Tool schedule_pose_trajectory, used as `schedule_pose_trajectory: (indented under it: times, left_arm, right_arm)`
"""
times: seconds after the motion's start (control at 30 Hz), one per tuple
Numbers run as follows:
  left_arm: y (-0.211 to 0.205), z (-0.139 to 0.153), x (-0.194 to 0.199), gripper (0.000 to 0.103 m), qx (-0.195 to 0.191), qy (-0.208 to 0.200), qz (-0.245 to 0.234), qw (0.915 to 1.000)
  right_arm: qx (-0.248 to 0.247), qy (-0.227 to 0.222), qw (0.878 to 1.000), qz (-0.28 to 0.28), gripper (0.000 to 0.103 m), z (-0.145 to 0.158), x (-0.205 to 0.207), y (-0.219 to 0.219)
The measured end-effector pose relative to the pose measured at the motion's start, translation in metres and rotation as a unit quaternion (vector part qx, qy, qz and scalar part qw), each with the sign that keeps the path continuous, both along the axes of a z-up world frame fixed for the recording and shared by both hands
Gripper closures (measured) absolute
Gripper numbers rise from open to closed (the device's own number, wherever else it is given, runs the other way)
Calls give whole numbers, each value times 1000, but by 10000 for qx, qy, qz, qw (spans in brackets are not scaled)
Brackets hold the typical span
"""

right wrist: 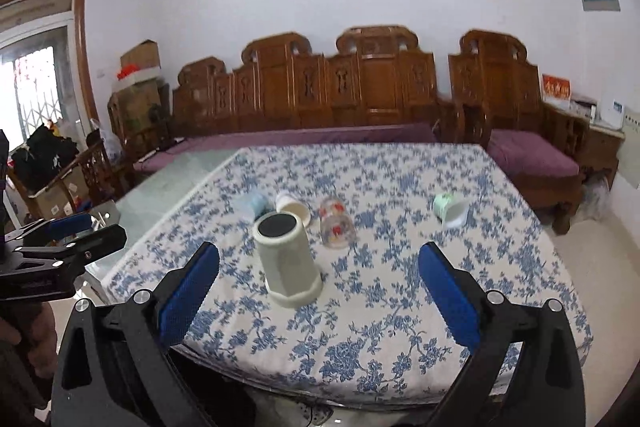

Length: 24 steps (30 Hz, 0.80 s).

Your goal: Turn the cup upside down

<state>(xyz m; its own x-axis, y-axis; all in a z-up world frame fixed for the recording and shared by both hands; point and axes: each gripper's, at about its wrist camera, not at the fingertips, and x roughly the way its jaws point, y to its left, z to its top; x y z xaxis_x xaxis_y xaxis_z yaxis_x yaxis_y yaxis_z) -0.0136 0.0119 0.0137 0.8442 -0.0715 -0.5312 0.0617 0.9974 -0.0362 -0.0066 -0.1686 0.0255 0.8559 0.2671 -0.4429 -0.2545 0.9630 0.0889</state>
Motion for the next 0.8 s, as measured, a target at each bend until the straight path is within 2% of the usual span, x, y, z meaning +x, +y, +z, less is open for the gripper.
schedule_pose_trajectory:
  times: [0.13, 0.33, 0.8]
  left_arm:
    - [-1, 11, -14, 8, 27, -254, 53, 9997]
    - [-5, 20, -26, 8, 97, -496, 84, 9987]
    - [-6, 19, -28, 8, 73, -485, 151, 9987]
  right_arm:
    - [-22, -226, 9997, -19, 3, 11, -14, 0]
    - [42, -284, 9996, -47, 3, 13, -19, -2]
    - [122, -258, 9995, -95, 3, 10, -18, -6]
